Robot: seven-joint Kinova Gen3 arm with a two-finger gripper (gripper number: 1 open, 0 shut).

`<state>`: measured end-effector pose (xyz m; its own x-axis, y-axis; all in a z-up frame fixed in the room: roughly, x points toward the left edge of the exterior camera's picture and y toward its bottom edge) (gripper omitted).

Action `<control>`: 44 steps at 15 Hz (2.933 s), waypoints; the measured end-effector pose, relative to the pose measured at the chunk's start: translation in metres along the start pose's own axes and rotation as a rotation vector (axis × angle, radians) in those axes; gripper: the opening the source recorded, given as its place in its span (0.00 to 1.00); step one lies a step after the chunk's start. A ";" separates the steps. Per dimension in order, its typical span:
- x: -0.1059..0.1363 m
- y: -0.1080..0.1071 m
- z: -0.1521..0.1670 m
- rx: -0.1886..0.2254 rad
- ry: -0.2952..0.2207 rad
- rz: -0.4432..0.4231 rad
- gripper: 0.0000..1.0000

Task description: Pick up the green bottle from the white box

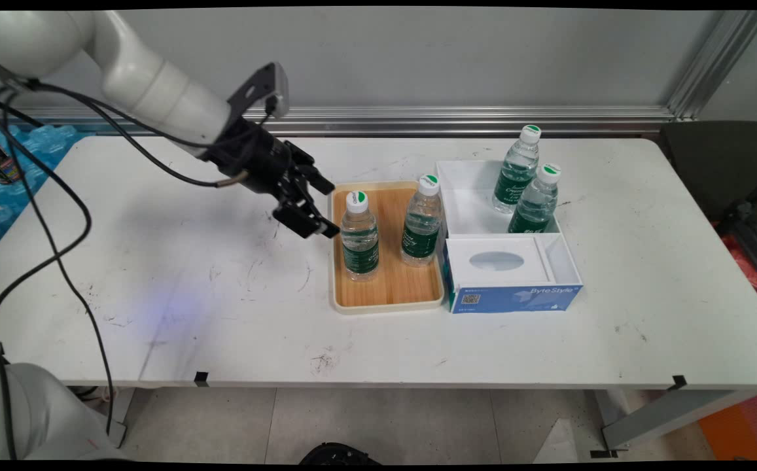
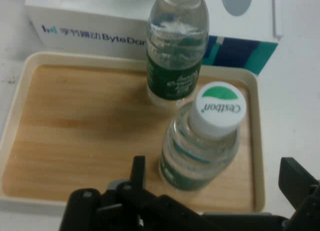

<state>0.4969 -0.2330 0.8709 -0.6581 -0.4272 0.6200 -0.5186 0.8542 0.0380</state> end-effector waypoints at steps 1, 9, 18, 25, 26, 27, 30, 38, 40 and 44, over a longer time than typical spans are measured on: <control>0.001 0.000 -0.004 0.000 -0.007 -0.002 1.00; 0.049 -0.010 -0.032 0.003 -0.002 -0.006 1.00; 0.135 -0.026 0.013 0.017 0.129 0.018 1.00; 0.171 -0.034 0.086 0.008 0.196 0.040 1.00; 0.176 -0.034 0.098 0.005 0.203 0.041 1.00; 0.179 -0.034 0.108 0.004 0.210 0.040 1.00; 0.184 -0.033 0.130 -0.001 0.220 0.039 1.00; 0.192 -0.029 0.192 -0.012 0.237 0.034 1.00; 0.192 -0.029 0.202 -0.012 0.239 0.031 1.00; 0.193 -0.027 0.223 -0.011 0.250 0.025 1.00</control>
<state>0.2623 -0.4045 0.8149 -0.5144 -0.3209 0.7953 -0.4974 0.8671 0.0281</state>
